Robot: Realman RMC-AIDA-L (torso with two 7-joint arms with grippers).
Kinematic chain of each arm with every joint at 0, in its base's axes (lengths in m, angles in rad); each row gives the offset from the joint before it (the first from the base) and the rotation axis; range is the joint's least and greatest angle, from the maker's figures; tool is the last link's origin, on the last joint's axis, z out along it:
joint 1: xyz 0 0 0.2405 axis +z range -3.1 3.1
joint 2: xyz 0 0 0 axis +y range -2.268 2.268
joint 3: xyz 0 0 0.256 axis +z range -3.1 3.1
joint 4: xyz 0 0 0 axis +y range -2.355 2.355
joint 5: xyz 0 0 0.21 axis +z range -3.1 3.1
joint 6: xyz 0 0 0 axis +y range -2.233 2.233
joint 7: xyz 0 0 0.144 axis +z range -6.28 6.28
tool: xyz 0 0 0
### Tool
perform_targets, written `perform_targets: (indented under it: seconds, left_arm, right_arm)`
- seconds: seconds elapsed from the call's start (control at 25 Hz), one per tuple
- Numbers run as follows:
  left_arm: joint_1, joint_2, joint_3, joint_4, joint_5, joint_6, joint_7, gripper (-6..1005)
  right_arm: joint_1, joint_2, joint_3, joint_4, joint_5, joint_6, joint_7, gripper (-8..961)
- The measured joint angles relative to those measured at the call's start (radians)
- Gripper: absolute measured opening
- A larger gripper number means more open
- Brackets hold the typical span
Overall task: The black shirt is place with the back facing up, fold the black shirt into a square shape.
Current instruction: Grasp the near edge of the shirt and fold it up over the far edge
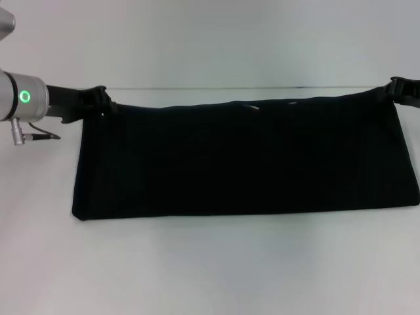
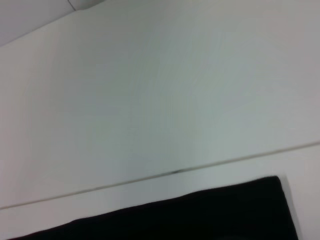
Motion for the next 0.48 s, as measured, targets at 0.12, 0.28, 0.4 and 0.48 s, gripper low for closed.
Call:
perform_targets:
  seconds: [0.12,0.28,0.4,0.48]
  left_arm:
    - [-0.007,0.002,0.016,0.000,0.002,-0.040,0.000,1]
    - [-0.002,-0.013,0.092,0.016,0.004,-0.150,0.053,1]
    - [0.010,-0.028,0.133,0.022,0.000,-0.221,0.101,1]
    - [0.011,-0.029,0.133,0.022,-0.007,-0.232,0.106,1]
  right_arm:
    - [0.009,0.007,-0.030,0.008,0.000,0.044,0.000,52]
    - [0.017,0.012,-0.056,0.037,0.000,0.116,-0.010,51]
    - [0.018,0.013,-0.076,0.051,0.000,0.150,-0.011,51]
    - [0.018,0.013,-0.081,0.053,-0.001,0.166,-0.011,51]
